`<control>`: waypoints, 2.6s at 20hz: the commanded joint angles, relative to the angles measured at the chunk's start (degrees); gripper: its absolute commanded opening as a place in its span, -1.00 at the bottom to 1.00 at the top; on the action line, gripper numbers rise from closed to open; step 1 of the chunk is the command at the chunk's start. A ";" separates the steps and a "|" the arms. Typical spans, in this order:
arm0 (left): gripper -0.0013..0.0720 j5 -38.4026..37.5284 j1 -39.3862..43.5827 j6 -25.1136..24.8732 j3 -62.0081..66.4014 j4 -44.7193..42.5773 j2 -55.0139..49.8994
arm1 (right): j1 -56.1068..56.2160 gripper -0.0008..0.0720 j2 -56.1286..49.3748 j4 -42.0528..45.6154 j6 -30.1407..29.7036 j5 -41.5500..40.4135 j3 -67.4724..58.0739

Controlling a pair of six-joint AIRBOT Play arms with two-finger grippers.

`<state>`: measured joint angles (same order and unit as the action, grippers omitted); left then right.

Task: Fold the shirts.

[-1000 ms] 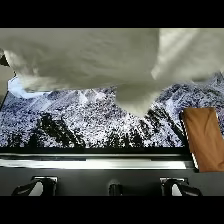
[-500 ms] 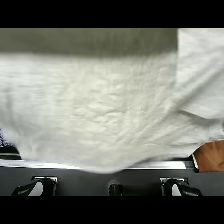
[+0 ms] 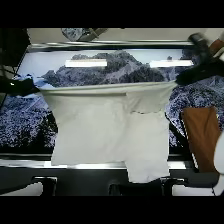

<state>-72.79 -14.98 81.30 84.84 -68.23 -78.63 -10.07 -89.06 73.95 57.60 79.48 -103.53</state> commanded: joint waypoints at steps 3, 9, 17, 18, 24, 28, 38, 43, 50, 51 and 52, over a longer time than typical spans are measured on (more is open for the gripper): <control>-0.89 4.55 0.74 -0.76 4.50 3.19 -21.73 | 5.51 -0.78 -17.33 -1.53 7.50 -20.02 0.39; -0.89 2.62 0.42 -4.02 11.23 4.98 -24.41 | 3.54 -0.78 -13.33 -0.28 8.90 -20.74 -0.04; -0.89 -13.35 0.57 0.15 5.14 -1.20 -23.52 | 4.90 -0.78 -9.42 4.28 9.35 6.56 11.54; -0.89 -13.35 0.72 0.09 3.37 -1.22 -23.52 | 5.22 -0.78 -9.42 4.04 9.35 4.81 14.14; -0.89 -14.95 0.72 -0.33 -1.05 -1.57 -23.56 | 5.68 -0.78 -9.57 5.70 10.78 0.59 18.56; -0.89 -13.62 0.63 -0.31 -1.07 -3.63 -23.71 | 5.57 -0.78 -9.57 6.14 12.35 -0.70 18.56; 0.36 -17.25 -5.35 0.15 -4.90 -1.05 -13.16 | -3.76 0.61 0.42 4.31 3.19 12.90 17.79; 0.36 -7.41 -8.46 -4.20 -39.76 -1.25 4.55 | -5.75 0.61 11.91 4.07 1.09 8.37 37.64; 0.36 -3.26 -12.26 -9.38 -53.62 -1.27 11.63 | -5.75 0.61 18.23 4.24 -0.90 6.32 48.50; 0.36 -2.36 -12.22 -9.33 -54.12 -1.22 11.61 | -5.75 0.61 18.34 4.26 -0.90 6.32 48.57; 0.26 -1.14 -12.09 -9.31 -54.49 -1.16 11.61 | -5.75 0.61 18.34 4.24 -0.90 6.32 48.54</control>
<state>-77.82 -26.79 73.19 33.39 -68.73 -67.99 -15.73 -71.85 78.19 57.12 86.06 -56.60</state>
